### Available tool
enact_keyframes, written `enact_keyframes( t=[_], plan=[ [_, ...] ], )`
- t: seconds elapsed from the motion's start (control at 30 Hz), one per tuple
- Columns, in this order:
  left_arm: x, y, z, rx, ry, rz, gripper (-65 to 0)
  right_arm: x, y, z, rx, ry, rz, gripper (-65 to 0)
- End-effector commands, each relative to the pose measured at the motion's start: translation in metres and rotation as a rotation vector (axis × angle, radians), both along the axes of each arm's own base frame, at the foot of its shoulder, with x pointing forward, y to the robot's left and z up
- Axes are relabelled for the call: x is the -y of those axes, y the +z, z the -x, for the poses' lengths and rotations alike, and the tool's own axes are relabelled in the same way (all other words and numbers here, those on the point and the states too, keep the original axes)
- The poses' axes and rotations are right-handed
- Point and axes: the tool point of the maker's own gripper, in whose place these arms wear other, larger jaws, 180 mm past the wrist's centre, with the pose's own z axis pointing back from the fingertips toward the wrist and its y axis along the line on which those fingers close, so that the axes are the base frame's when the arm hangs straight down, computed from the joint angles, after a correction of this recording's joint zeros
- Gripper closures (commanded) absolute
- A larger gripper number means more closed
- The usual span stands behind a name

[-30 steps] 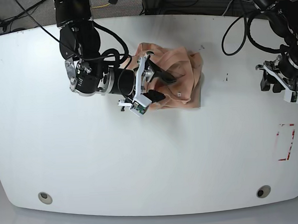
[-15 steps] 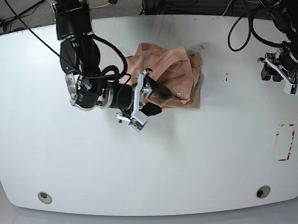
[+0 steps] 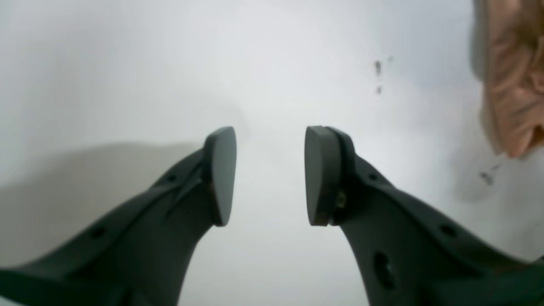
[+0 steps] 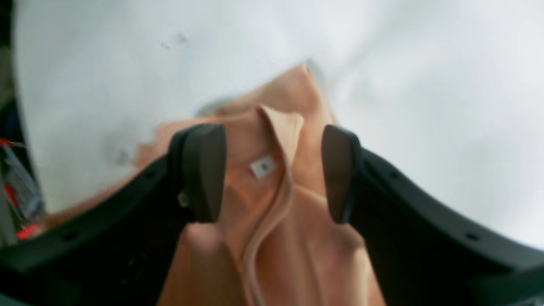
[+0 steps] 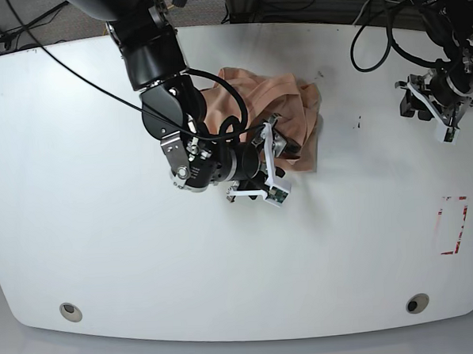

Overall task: Fold the T-shirt properly
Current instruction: 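Press and adjust the folded bundle with the right gripper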

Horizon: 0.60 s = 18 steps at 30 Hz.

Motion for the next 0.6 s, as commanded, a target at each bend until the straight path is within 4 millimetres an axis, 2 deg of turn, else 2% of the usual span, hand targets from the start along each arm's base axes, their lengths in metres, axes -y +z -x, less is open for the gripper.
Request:
enact_keyframes(
  t=[0.0,0.1,0.23,0.3,0.4,0.57],
  plan=[
    [-0.002,0.01,-0.004,0.037,-0.008,-0.007,-23.9,-0.002,0.012,-0.014,0.063,-0.012,0.006,-34.2],
    [-0.002,0.01,-0.004,0.037,-0.008,-0.006,-23.9,-0.001,0.012,-0.02,0.097,-0.023,0.024,-32.5],
    [-0.001,0.008,-0.002,0.032,-0.008,-0.005,-23.9,-0.004,0.011,-0.021,0.118,-0.027,0.035,-13.8],
    [-0.002,0.007,-0.001,0.029,-0.005,-0.003,-23.9,-0.004,0.01,-0.02,0.116,-0.027,0.035,-1.7],
    [-0.001,0.008,-0.003,0.032,-0.008,-0.001,-23.9,-0.005,0.015,-0.02,0.128,-0.027,0.024,0.0],
    [-0.001,0.008,-0.003,0.032,-0.008,-0.001,-23.9,-0.01,0.044,-0.01,0.208,-0.03,-0.029,0.0]
  ],
)
